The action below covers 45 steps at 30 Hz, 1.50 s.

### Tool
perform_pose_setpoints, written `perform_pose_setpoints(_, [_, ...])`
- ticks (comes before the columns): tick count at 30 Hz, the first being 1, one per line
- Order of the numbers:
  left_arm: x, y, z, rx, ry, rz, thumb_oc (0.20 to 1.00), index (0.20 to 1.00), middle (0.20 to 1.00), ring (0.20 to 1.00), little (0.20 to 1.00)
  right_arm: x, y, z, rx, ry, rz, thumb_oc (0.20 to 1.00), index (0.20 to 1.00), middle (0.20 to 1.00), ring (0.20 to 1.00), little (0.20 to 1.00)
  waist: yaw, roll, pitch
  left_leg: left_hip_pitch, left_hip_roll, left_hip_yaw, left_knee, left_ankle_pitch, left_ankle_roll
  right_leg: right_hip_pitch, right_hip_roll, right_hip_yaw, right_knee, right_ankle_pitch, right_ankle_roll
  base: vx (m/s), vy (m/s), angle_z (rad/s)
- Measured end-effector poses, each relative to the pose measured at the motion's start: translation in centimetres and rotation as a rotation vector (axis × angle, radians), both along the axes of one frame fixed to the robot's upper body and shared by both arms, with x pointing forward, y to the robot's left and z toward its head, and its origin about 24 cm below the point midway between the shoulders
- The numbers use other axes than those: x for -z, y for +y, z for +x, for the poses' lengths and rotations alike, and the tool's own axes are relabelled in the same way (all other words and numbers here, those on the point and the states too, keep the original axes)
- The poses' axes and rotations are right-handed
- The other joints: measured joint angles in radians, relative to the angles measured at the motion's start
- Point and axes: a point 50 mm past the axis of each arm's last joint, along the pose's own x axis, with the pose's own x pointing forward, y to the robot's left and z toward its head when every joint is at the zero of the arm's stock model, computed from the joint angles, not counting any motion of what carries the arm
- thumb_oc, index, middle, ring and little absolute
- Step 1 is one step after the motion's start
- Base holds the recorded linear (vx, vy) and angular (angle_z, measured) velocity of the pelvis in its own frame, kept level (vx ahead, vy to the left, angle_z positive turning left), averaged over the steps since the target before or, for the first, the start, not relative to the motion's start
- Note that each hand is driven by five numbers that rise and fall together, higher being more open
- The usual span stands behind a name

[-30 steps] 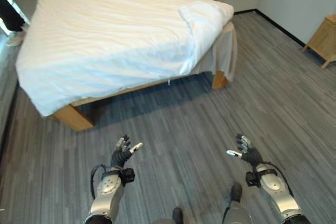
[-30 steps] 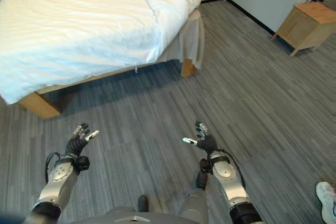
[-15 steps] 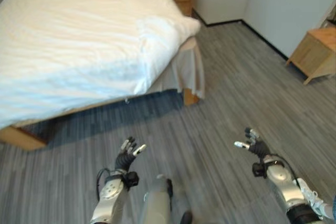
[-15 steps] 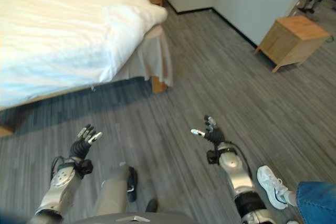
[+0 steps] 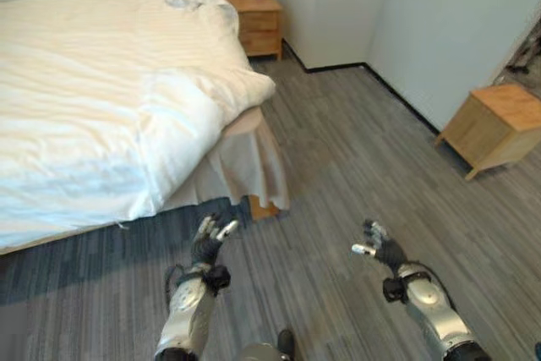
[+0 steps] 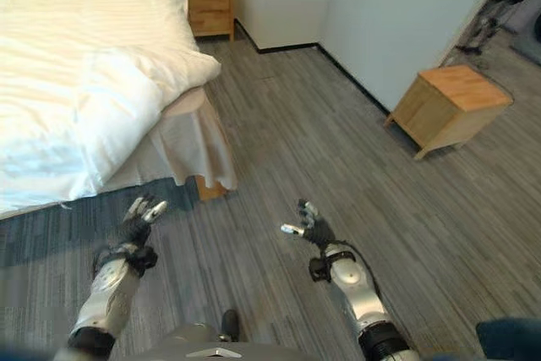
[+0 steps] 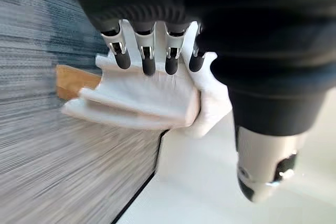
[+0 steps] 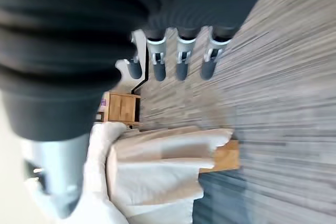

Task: Making the bed.

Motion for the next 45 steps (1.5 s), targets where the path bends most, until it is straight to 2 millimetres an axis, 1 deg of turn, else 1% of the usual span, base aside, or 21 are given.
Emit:
perform_pose_setpoints(1, [-0.9,0.2,0.4,0.002,-0.04,0.012,1.0,1.0,1.0,1.0,1.0,-0.3,0.1,0.3,-0.008,-0.012,0.009,1.0,1.0,1.0,1.0,1.0,-0.003,0.021,0.004,0.036,0.022,-0.077,-0.003,-0.006,-0.05,-0.061,-0.079,0.01,-0.129,-0.014,0.013,0.37,-0.272,1.35])
perform_pose_setpoints(2, [-1.2,0.3,0.6,0.003,-0.054,0.012,1.0,1.0,1.0,1.0,1.0,-0.3,0.0,0.2,-0.006,-0.017,0.013,1.0,1.0,1.0,1.0,1.0,-0.003,0.028,0.003,0.04,0.038,-0.12,-0.001,-0.027,-0.071,-0.079,-0.108,0.017,-0.212,-0.014,0.019,0.69,-0.479,1.83])
perform_pose_setpoints(3, [-1.7,0.7,0.8,-0.003,-0.08,0.026,1.0,1.0,1.0,1.0,1.0,-0.2,-0.1,0.1,-0.012,-0.009,0.01,1.0,1.0,1.0,1.0,1.0,-0.007,0.021,0.003,0.051,0.055,-0.196,0.005,-0.03,-0.101,-0.092,-0.145,0.058,-0.461,0.027,0.039,0.43,-0.344,1.6])
perform_pose_setpoints(4, [-1.7,1.0,0.7,-0.003,-0.075,0.037,1.0,1.0,1.0,1.0,1.0,-0.1,-0.2,0.0,-0.013,-0.003,0.007,1.0,1.0,1.0,1.0,1.0,-0.014,0.016,0.005,0.057,0.071,-0.211,0.01,-0.04,-0.116,-0.079,-0.134,0.101,-0.583,0.06,0.051,0.49,-0.308,1.71])
perform_pose_setpoints(5, [-1.6,1.0,0.6,-0.001,-0.076,0.033,1.0,1.0,1.0,1.0,1.0,0.2,-0.3,-0.5,-0.008,0.009,0.008,1.0,1.0,1.0,1.0,1.0,-0.029,0.017,0.009,0.055,0.088,-0.303,0.023,-0.052,-0.134,-0.055,-0.095,0.206,-0.732,0.071,0.068,0.46,-0.262,2.4])
perform_pose_setpoints(6, [-1.3,1.4,0.5,0.017,-0.059,0.05,1.0,1.0,1.0,1.0,1.0,1.0,-0.9,-1.5,0.011,0.046,0.009,1.0,1.0,1.0,1.0,1.0,-0.045,-0.007,0.015,0.041,0.099,-0.382,0.059,-0.067,-0.157,0.042,-0.055,0.402,-1.007,0.128,0.07,0.46,-0.264,2.51])
perform_pose_setpoints(7, [-0.8,1.3,0.1,0.034,-0.038,0.055,1.0,1.0,1.0,1.0,1.0,1.4,-1.0,-1.8,0.016,0.067,0.008,1.0,1.0,1.0,1.0,1.0,-0.048,-0.041,0.017,0.03,0.099,-0.408,0.065,-0.074,-0.166,0.067,-0.039,0.486,-1.065,0.12,0.08,0.37,-0.246,3.05])
perform_pose_setpoints(8, [-0.4,1.4,-0.2,0.044,-0.024,0.045,1.0,1.0,1.0,1.0,1.0,1.3,-1.5,-2.3,0.041,0.066,0.016,1.0,1.0,1.0,1.0,1.0,-0.076,-0.063,0.029,0.016,0.1,-0.524,0.083,-0.089,-0.191,0.105,0.009,0.611,-1.023,0.07,0.093,0.12,-0.181,3.02])
perform_pose_setpoints(9, [0.8,0.3,-0.6,0.073,0.03,0.009,1.0,1.0,1.0,1.0,1.0,1.8,-3.3,-3.9,0.099,0.096,-0.005,1.0,1.0,1.0,1.0,1.0,-0.099,-0.044,0.026,-0.018,0.125,-0.578,0.105,-0.093,-0.222,0.132,0.091,0.652,-0.964,0.092,0.038,0.19,-0.283,3.13])
perform_pose_setpoints(11, [2.4,-0.2,-3.3,0.09,0.089,-0.052,1.0,1.0,1.0,1.0,1.0,1.7,-5.1,-4.1,0.134,0.114,-0.045,1.0,1.0,1.0,1.0,1.0,-0.066,-0.046,0.025,0.009,0.156,-0.542,0.061,-0.041,-0.222,0.134,0.122,0.539,-0.937,0.091,-0.03,0.16,-0.274,2.19])
perform_pose_setpoints(12, [3.5,0.1,-5.2,0.116,0.156,-0.056,1.0,1.0,1.0,1.0,1.0,1.0,-6.1,-3.2,0.174,0.074,-0.05,1.0,1.0,1.0,1.0,1.0,-0.079,-0.048,0.028,-0.025,0.17,-0.485,0.048,0.023,-0.211,0.132,0.124,0.447,-0.942,0.104,-0.061,0.1,-0.203,1.67])
perform_pose_setpoints(14, [4.7,0.9,-7.3,0.105,0.237,-0.054,1.0,1.0,1.0,1.0,1.0,-0.9,-7.7,-1.7,0.184,0.003,-0.092,1.0,1.0,1.0,1.0,1.0,-0.059,-0.047,0.031,-0.027,0.168,-0.449,0.039,0.054,-0.236,0.129,0.126,0.394,-0.963,0.136,-0.08,0.02,-0.204,1.18])
perform_pose_setpoints(15, [4.9,1.1,-7.8,0.096,0.252,-0.062,1.0,1.0,1.0,1.0,1.0,-1.7,-7.9,-1.1,0.19,-0.036,-0.09,1.0,1.0,1.0,1.0,1.0,-0.05,-0.036,0.035,-0.038,0.167,-0.39,0.042,0.062,-0.243,0.144,0.115,0.341,-0.98,0.146,-0.087,-0.01,-0.164,1.74])
perform_pose_setpoints(16, [4.6,0.6,-7.0,0.086,0.223,-0.1,1.0,1.0,1.0,1.0,1.0,-3.3,-9.0,-1.7,0.245,-0.109,-0.08,1.0,1.0,1.0,1.0,1.0,-0.118,-0.048,0.047,-0.07,0.188,-0.181,0.091,0.05,-0.26,0.188,0.089,0.239,-1.038,0.159,-0.095,-0.03,-0.064,1.94])
perform_pose_setpoints(19, [4.3,0.5,-6.7,0.088,0.205,-0.109,1.0,1.0,1.0,1.0,1.0,-4.3,-10.1,-1.8,0.291,-0.166,-0.093,1.0,1.0,1.0,1.0,1.0,-0.122,-0.025,0.046,-0.013,0.221,0.042,0.014,0.035,-0.288,0.203,0.088,0.158,-1.062,0.166,-0.1,-0.03,-0.039,1.16])
perform_pose_setpoints(23, [3.3,0.9,-6.5,0.052,0.147,-0.122,1.0,1.0,1.0,1.0,1.0,-4.0,-11.1,-2.6,0.364,-0.154,-0.104,1.0,1.0,1.0,1.0,1.0,-0.118,0.043,0.037,0.058,0.202,0.004,-0.115,0.041,-0.282,0.186,0.117,0.117,-1.09,0.197,-0.081,0.02,-0.005,0.27])
perform_pose_setpoints(25, [2.6,3.0,-6.4,-0.036,0.113,-0.101,1.0,1.0,1.0,1.0,1.0,-2.6,-9.8,-3.5,0.365,-0.107,-0.052,1.0,1.0,1.0,1.0,1.0,-0.111,0.011,0.044,0.068,0.182,0.011,-0.124,0.054,-0.283,0.185,0.097,0.127,-1.092,0.21,-0.07,0.01,0.036,-0.02])
perform_pose_setpoints(29, [2.2,5.3,-6.9,-0.128,0.104,-0.074,1.0,1.0,1.0,1.0,1.0,-1.4,-8.4,-4.2,0.327,-0.062,-0.005,1.0,1.0,1.0,1.0,1.0,-0.104,-0.016,0.031,0.075,0.151,0.037,-0.124,0.049,-0.264,0.175,0.064,0.149,-1.096,0.213,-0.055,0.01,0.049,-0.15])
perform_pose_setpoints(38, [2.3,5.2,-7.0,-0.148,0.101,-0.074,1.0,1.0,1.0,1.0,1.0,-0.8,-7.6,-4.7,0.295,-0.036,0.035,1.0,1.0,1.0,1.0,1.0,-0.098,-0.016,0.018,0.093,0.137,0.064,-0.124,0.052,-0.254,0.174,0.057,0.177,-1.096,0.242,-0.037,0.0,0.042,-0.12])
perform_pose_setpoints(43, [2.2,5.0,-6.7,-0.156,0.098,-0.069,1.0,1.0,1.0,1.0,1.0,-0.7,-6.7,-4.1,0.262,-0.038,0.042,1.0,1.0,1.0,1.0,1.0,-0.087,-0.033,0.012,0.082,0.141,0.123,-0.124,0.054,-0.252,0.127,0.056,0.203,-1.08,0.245,-0.034,-0.1,-0.022,-0.32])
perform_pose_setpoints(45, [2.0,5.0,-6.4,-0.161,0.09,-0.062,1.0,1.0,1.0,1.0,1.0,-1.0,-5.8,-3.1,0.247,-0.058,0.049,1.0,1.0,1.0,1.0,1.0,-0.085,-0.018,0.019,0.051,0.174,0.165,-0.117,0.066,-0.24,0.06,0.035,0.123,-1.001,0.21,0.006,-0.02,-0.13,-0.45])
